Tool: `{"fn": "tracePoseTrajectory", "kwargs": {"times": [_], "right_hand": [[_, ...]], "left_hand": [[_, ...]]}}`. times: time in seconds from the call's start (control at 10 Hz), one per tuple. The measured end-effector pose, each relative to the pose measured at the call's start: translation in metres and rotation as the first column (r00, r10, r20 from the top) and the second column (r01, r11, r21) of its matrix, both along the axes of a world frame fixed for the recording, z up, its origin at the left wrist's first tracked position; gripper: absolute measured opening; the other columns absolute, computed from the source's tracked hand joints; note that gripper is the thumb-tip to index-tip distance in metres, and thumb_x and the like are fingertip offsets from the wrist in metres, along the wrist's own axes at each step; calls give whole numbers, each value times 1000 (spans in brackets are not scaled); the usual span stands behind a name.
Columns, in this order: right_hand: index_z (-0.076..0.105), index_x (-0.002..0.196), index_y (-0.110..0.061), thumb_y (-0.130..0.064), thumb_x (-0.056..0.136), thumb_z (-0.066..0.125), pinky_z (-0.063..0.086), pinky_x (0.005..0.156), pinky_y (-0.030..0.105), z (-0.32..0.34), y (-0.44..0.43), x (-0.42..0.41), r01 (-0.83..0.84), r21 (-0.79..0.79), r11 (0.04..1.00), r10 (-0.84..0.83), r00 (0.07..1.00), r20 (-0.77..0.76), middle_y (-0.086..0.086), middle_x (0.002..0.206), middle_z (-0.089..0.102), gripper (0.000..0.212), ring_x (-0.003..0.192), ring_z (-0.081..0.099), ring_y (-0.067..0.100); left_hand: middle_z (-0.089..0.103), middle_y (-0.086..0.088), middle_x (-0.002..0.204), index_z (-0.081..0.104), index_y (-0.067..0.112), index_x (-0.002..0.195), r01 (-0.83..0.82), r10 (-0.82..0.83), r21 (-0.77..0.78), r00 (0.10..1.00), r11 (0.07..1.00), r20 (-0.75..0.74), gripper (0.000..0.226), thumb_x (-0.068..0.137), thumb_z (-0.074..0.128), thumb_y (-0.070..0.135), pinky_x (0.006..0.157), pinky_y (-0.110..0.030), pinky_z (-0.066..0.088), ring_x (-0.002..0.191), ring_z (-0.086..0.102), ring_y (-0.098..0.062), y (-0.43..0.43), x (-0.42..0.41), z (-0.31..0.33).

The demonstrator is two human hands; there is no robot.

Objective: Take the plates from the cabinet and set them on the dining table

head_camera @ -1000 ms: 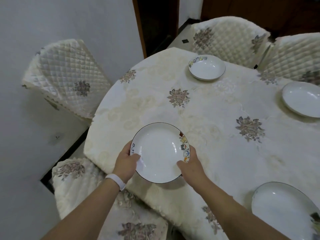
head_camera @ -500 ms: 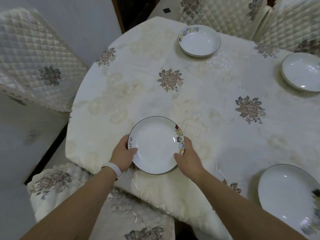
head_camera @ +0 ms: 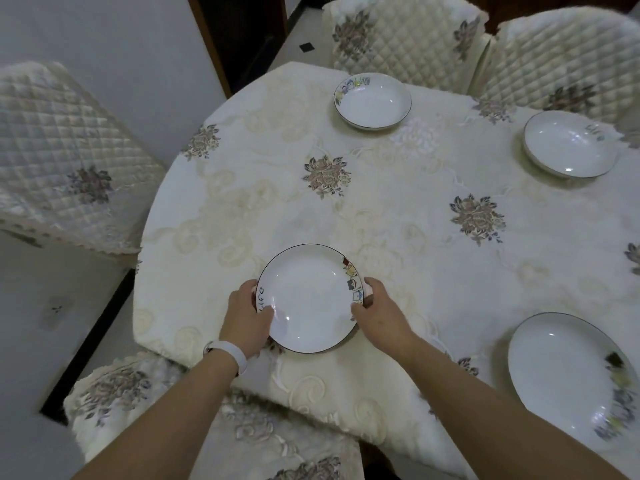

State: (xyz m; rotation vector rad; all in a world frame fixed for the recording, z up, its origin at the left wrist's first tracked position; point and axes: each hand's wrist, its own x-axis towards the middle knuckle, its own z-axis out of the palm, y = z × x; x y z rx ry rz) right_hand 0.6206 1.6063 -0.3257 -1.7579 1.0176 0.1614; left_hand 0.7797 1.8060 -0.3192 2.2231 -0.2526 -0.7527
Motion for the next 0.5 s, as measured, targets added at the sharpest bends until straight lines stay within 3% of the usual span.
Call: {"fn": "tracePoseTrajectory", "kwargs": {"times": [0.1,0.2,0.3,0.4,0.5], "right_hand": [[37,144,-24,-33,92,56,44,81,30,21,-10,-2,-34,-113,993,34,999,-3,-5,120,58,56,97,59,12],[41,143,-20,-37,95,53,41,99,34,51,-17,-6,-148,-317,937,152,988,-11,2,141,49,53,120,51,18],[43,142,-18,-39,96,51,37,101,33,87,-12,-5,-292,-495,818,322,946,-26,1,145,45,51,128,44,21],[49,138,-17,-40,94,52,38,97,36,126,7,-3,-369,-669,646,445,893,-62,2,140,50,49,124,45,24],[52,136,-16,-42,94,51,39,98,39,157,28,0,-407,-782,473,522,844,-124,4,140,51,49,126,44,25]], "left_hand": [[48,-9,122,50,18,128,122,-130,83,987,989,96,43,86,58,17,89,-43,50,101,59,-28,12,2,20],[41,-7,141,46,14,137,232,-262,145,932,962,251,50,90,61,20,98,-40,43,121,48,-26,27,1,48],[47,-12,141,54,10,133,325,-402,246,814,913,419,48,89,59,30,97,-43,43,122,51,-32,41,-1,84],[54,-15,136,58,10,129,325,-465,335,679,884,569,58,84,43,43,98,-48,43,123,51,-34,54,-9,123],[55,-15,135,58,13,130,289,-495,403,570,868,656,55,84,47,41,100,-52,40,125,49,-35,65,-18,149]]}}
